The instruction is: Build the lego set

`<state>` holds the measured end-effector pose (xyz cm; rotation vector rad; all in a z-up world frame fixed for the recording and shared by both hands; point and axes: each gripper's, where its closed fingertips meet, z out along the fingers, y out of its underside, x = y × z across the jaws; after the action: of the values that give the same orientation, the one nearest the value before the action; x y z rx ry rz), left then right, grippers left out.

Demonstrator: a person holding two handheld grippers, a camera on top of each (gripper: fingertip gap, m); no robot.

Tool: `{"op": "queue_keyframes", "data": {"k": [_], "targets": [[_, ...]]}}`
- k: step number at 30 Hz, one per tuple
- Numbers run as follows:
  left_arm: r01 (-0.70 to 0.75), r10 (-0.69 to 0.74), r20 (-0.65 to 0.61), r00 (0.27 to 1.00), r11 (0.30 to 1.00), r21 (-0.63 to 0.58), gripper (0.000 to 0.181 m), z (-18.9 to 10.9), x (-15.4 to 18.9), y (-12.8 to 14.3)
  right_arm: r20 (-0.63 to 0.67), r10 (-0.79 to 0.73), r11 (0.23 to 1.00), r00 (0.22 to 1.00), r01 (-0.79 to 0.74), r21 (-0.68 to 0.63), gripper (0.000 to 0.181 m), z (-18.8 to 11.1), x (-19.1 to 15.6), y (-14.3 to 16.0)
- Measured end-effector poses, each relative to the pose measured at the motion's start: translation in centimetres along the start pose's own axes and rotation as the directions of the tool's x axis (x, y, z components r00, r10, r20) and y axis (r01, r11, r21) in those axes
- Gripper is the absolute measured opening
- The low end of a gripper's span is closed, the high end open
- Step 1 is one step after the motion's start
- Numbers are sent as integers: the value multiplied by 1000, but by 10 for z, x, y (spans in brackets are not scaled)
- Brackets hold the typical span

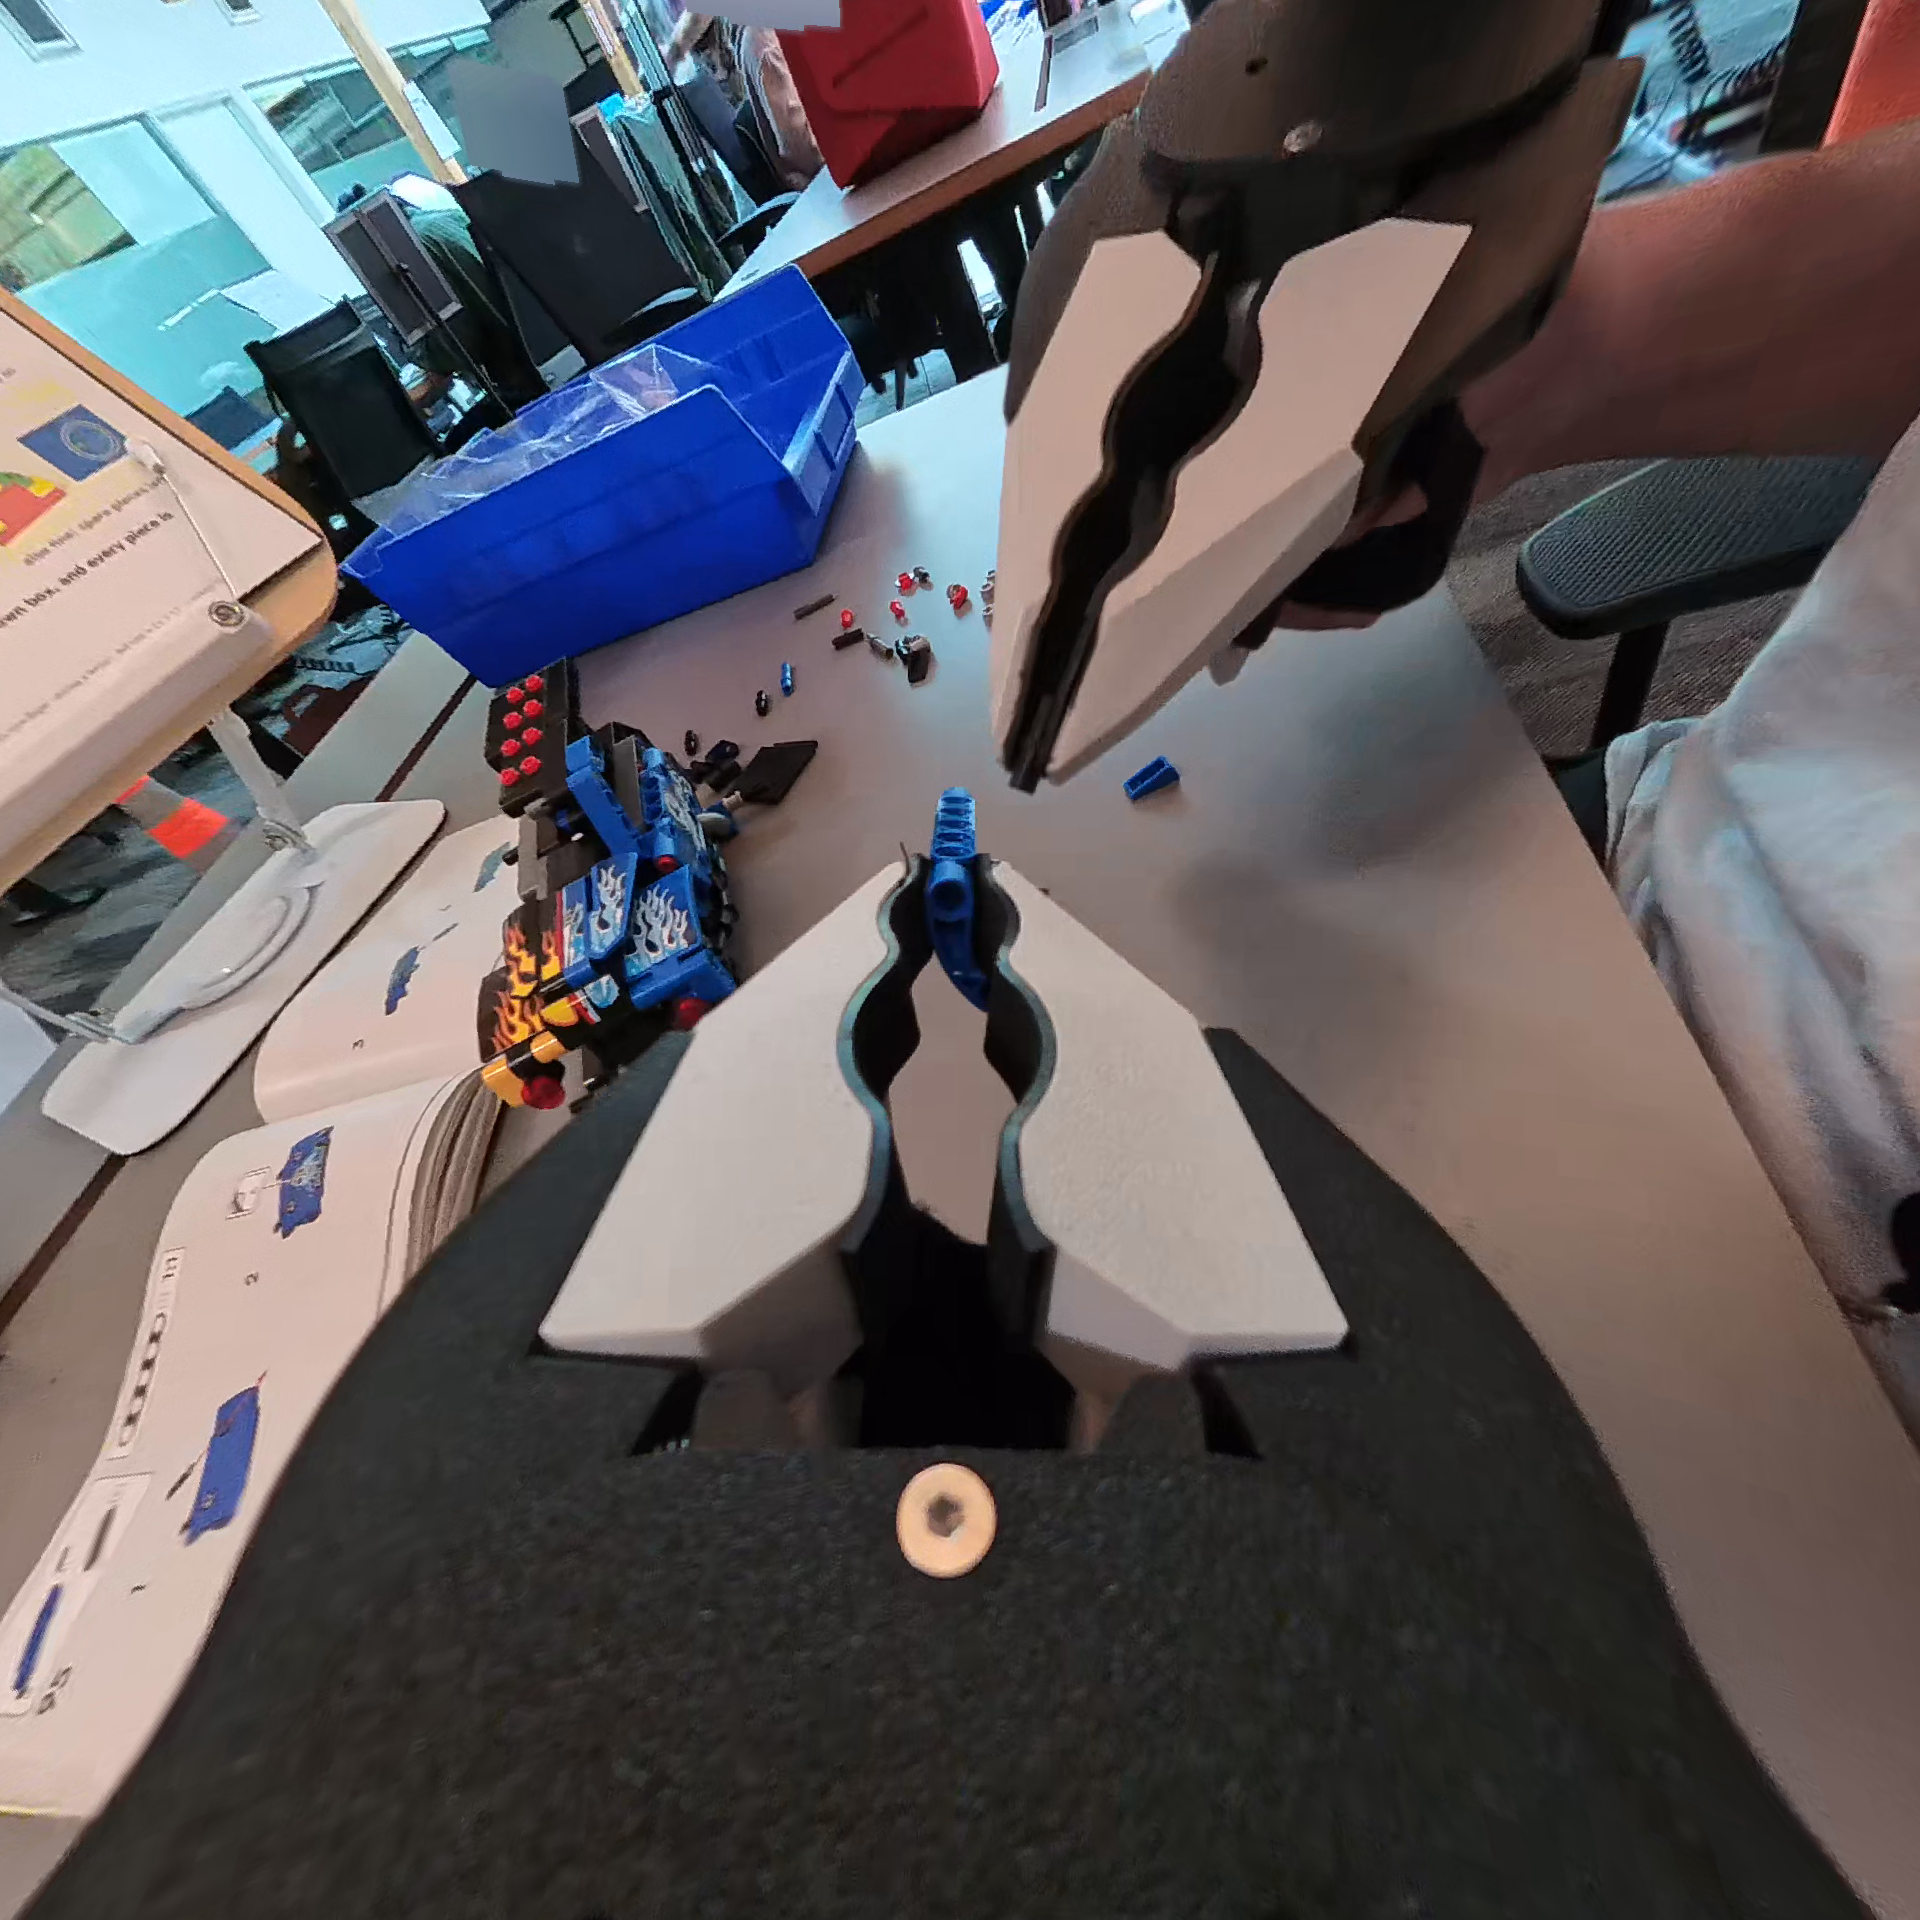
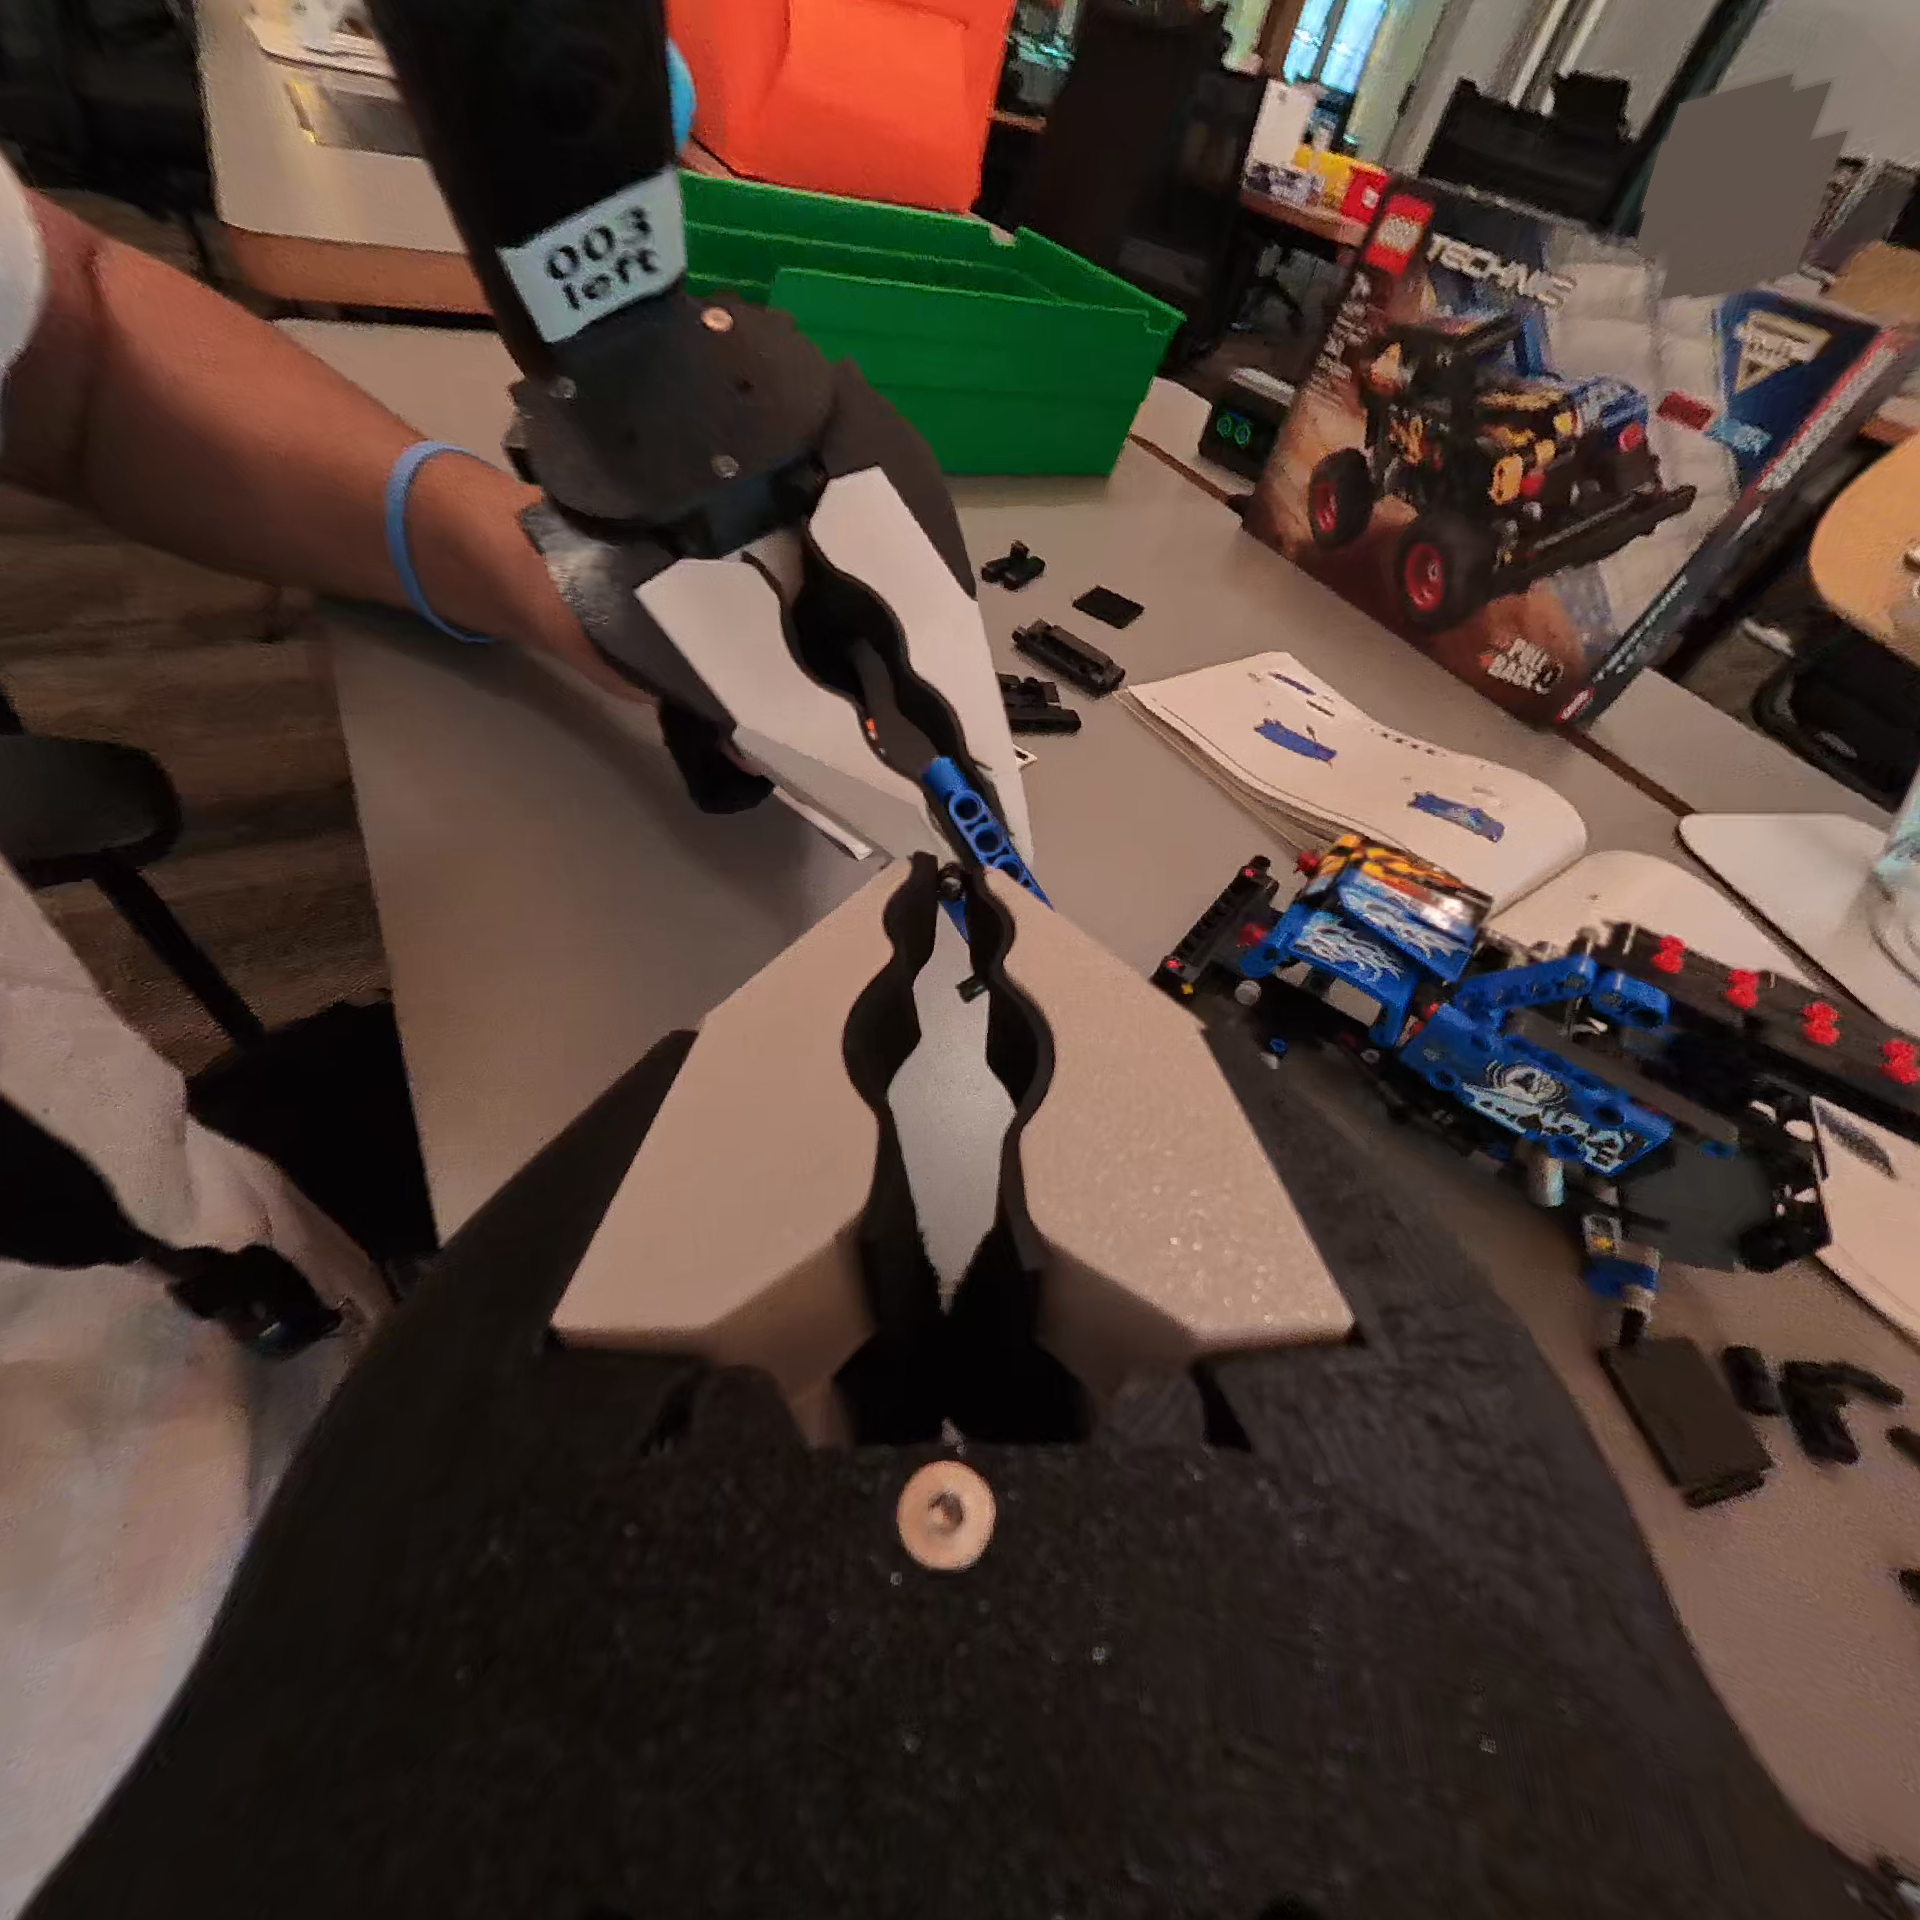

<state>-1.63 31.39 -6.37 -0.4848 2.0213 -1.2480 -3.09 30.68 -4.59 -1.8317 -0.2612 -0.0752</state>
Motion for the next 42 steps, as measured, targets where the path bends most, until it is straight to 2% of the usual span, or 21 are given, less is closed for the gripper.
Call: {"op": "queue_keyframes", "data": {"k": [6,10,13,18,28,36,42], "targets": [[-110,113,67,991,993,-44,4,-2,-12,7,-6,59,991,998,-58,118,5,5,3,-3],[-115,121,92,988,991,-72,4,-2,-20,14,-29,128,982,991,-123,143,5,10,19,4],[-130,140,108,984,987,-96,4,-1,-23,20,-62,110,979,992,-97,180,5,9,29,-4],[-150,163,121,979,982,-111,5,1,-24,24,-92,75,989,993,-62,135,5,16,32,3],[-109,121,124,985,989,-97,4,-2,-26,21,-167,-45,994,985,60,89,4,20,33,6],[-93,103,100,990,991,-96,4,-1,-25,25,-119,23,998,993,-16,62,5,23,29,10],[-154,164,87,983,982,-113,5,2,-18,26,-111,-9,1000,994,12,28,4,27,23,13]]}}
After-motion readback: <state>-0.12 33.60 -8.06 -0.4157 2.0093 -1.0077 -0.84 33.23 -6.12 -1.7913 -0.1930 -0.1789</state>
